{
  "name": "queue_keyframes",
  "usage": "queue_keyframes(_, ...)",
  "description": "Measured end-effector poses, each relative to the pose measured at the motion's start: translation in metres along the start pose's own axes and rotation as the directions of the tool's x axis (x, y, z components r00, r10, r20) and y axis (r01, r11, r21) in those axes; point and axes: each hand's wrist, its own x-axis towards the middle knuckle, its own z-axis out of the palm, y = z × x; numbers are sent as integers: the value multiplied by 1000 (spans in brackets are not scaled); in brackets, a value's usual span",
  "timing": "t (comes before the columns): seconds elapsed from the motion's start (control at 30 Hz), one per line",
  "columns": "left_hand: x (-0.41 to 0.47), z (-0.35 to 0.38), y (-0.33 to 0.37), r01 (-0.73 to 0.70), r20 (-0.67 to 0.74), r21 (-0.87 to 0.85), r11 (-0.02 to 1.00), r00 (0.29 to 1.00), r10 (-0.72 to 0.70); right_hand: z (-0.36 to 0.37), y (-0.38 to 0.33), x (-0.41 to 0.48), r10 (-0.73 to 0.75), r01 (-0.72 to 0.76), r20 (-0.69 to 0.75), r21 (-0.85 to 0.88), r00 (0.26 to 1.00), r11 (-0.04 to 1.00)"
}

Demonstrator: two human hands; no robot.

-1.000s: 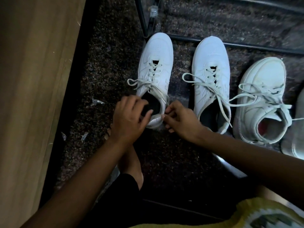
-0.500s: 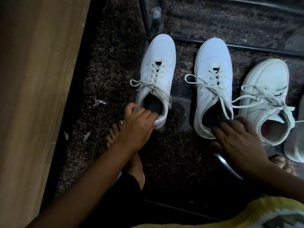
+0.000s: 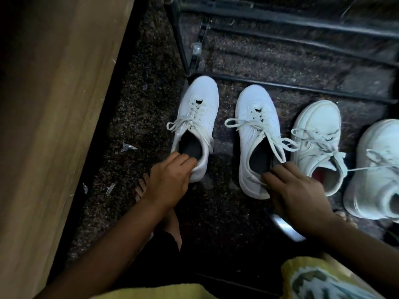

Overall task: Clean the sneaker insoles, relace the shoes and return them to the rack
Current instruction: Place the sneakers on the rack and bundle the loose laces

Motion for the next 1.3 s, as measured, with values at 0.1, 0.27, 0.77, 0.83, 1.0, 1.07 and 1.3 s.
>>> queue_keyframes(0.1,-2,-21,5,5,13,-41,999,1000,-5,-23,-5,0,43,-42,-20,59,999,997)
queue_keyframes(0.27,-3,-75,12,-43,-6,-101,994,999,42,-76,-16,-4,31,-25,-86,78,996,997)
queue_keyframes(0.77,-18,-274,86,-165,-255,-25,986,955,154,-290,-76,-32,14,8,-348,59,937,998)
queue_keyframes(0.83,-24,-300,98,-167,-313,-31,985,938,150,-319,-89,-39,21,-7,-394,35,919,999)
queue_keyframes(1.0,-17,-351,112,-177,-445,-77,981,887,125,-375,-108,-38,46,-62,-484,-18,874,998)
queue_keyframes(1.07,-3,-369,116,-160,-463,-89,983,881,101,-390,-107,-27,42,-78,-527,-46,849,996)
queue_keyframes(1.3,80,-395,122,-53,-426,-20,998,904,40,-397,-60,50,11,-110,-543,-150,840,983)
